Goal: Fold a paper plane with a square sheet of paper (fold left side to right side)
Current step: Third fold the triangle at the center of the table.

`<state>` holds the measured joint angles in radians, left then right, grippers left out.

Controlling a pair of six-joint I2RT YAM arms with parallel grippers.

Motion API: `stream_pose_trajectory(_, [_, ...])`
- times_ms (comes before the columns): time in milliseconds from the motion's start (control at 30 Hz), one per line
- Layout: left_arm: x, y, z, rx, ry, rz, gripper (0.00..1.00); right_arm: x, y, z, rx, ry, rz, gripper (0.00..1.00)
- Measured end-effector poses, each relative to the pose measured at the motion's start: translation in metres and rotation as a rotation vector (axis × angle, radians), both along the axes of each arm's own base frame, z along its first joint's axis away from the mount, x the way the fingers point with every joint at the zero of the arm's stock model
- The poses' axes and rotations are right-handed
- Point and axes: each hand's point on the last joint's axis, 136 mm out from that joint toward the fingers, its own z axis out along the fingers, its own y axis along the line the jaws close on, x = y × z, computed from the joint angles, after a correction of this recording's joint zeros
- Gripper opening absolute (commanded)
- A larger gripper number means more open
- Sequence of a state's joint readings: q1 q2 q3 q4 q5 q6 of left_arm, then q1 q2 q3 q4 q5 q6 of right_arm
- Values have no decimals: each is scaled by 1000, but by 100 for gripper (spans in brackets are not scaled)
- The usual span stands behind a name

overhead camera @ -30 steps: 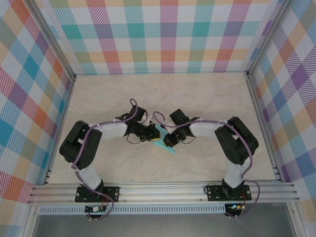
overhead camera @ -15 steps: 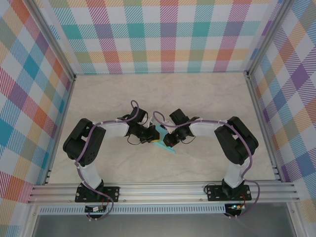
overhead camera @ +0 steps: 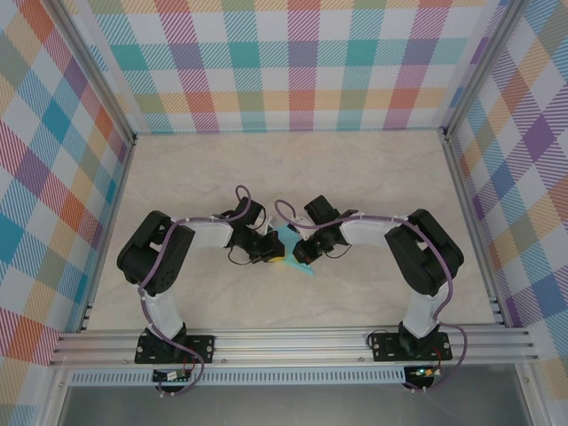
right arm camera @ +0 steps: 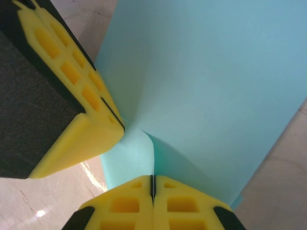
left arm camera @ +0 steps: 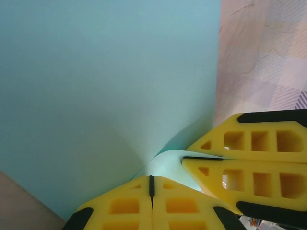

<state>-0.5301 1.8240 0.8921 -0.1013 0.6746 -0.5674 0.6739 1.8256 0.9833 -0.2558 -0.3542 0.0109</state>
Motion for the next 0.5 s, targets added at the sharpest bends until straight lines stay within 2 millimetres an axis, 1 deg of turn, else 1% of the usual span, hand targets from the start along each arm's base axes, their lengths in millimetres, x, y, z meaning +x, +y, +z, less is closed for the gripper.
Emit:
stream_pose_trajectory(200, [-1, 1, -2, 5, -8, -5, 5, 0, 0, 0, 2, 3, 1, 0])
stream_pose_trajectory(267, [-1, 1, -3, 4, -12, -5, 5, 0, 1, 0, 3, 3, 1, 2])
stream_pose_trajectory(367, [-1, 1, -3, 6, -14, -6, 5, 0, 1, 1, 5, 6, -1, 8])
stream_pose_trajectory(400, [-1, 1, -4, 6, -14, -7, 5, 0, 1, 1, 3, 8, -2, 12])
stream_pose_trajectory(433, [-1, 1, -4, 6, -15, -8, 5, 0, 1, 2, 2, 11, -4, 18])
stream_pose_trajectory(500, [-1, 0, -4, 1, -16, -11, 4, 0, 1, 4, -5, 18, -11, 25])
